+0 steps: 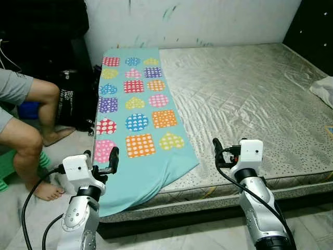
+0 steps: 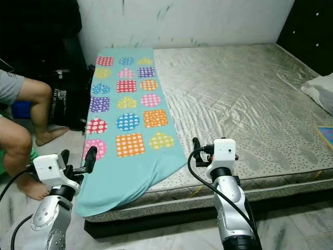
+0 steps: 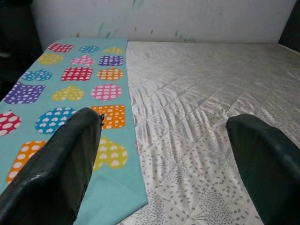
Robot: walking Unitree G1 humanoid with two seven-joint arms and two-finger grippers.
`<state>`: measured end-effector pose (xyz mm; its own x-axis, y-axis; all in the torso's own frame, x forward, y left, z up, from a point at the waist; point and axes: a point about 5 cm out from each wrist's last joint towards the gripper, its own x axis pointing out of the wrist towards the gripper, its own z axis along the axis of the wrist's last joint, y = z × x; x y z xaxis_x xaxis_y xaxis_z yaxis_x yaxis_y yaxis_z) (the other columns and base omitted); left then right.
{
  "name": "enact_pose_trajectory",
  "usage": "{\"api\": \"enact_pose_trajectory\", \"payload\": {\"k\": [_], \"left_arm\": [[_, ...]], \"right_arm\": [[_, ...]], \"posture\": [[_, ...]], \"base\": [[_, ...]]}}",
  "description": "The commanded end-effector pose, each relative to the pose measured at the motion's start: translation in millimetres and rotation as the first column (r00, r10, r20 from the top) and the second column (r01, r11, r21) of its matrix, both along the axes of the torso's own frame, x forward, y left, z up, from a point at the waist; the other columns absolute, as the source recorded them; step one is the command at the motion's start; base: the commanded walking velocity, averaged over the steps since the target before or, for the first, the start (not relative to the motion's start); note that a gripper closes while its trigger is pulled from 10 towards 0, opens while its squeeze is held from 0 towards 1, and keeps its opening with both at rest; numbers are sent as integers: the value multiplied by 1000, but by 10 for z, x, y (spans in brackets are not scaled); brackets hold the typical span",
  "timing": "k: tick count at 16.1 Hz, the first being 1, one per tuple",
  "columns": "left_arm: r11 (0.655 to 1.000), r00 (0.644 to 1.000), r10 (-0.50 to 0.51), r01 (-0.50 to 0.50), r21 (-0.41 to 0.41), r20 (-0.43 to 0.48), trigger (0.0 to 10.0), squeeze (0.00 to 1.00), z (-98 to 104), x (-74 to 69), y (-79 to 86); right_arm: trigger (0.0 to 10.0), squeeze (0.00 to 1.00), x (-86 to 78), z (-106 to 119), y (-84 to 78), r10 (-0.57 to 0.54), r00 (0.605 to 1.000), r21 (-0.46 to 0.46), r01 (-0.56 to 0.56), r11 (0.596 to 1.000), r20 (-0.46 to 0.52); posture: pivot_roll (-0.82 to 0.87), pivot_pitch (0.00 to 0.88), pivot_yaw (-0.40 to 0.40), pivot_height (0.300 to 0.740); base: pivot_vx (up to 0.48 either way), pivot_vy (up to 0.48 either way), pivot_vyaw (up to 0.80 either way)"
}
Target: Clean up the room
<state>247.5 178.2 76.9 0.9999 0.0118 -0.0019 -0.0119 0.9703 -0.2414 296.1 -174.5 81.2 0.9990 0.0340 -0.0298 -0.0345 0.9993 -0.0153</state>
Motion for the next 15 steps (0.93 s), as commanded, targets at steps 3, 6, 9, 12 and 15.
{"api": "enact_pose_trajectory", "payload": {"k": [3,6,9,12,15], "left_arm": [[1000,1000,-13,13,-7,25,10000,0,41,-4,-23],[1000,1000,-18,19,-11,24,10000,0,37,-7,-34],[1000,999,-21,21,-16,28,10000,0,43,-10,-53],[999,999,-23,24,-33,26,10000,0,24,-29,-98],[998,998,-65,65,-24,25,10000,0,35,9,-127]], "right_arm": [[10000,0,26,26,-10,5,1000,-8,-5,1000,10],[10000,0,21,27,-21,3,1000,-10,-3,1000,11],[10000,0,25,40,-32,3,1000,-13,-3,1000,15],[10000,0,51,80,-30,9,1000,-23,-9,1000,26],[10000,0,-17,29,-14,1,1000,-23,-1,1000,17]], "posture": [[84,28,4,740],[83,32,3,740],[77,31,-5,740],[56,41,3,740],[47,46,16,740]], "base": [[0,0,0],[0,0,0],[0,0,0],[0,0,0],[277,0,0]]}}
